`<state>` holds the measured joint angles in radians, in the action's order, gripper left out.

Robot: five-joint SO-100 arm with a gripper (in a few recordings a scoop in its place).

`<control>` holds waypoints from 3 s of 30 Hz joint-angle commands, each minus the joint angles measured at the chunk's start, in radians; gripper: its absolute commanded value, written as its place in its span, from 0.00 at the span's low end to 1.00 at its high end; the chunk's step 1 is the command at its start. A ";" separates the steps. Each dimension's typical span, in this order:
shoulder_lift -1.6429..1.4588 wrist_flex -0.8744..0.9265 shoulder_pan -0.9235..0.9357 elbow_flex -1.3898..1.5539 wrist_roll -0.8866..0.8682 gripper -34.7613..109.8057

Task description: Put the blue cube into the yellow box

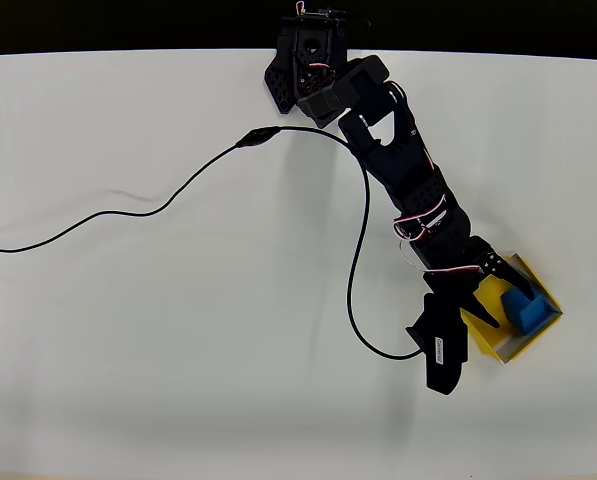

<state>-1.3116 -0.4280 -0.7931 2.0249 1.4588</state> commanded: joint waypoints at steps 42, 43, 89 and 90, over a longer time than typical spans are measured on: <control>-1.218 0.770 0.769 0.683 0.114 0.24; -1.246 0.805 0.772 0.704 0.110 0.24; -2.034 1.781 0.787 1.120 0.095 0.24; -2.034 1.781 0.785 1.120 0.095 0.24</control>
<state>-3.3165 1.3407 -0.0107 3.1186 1.5463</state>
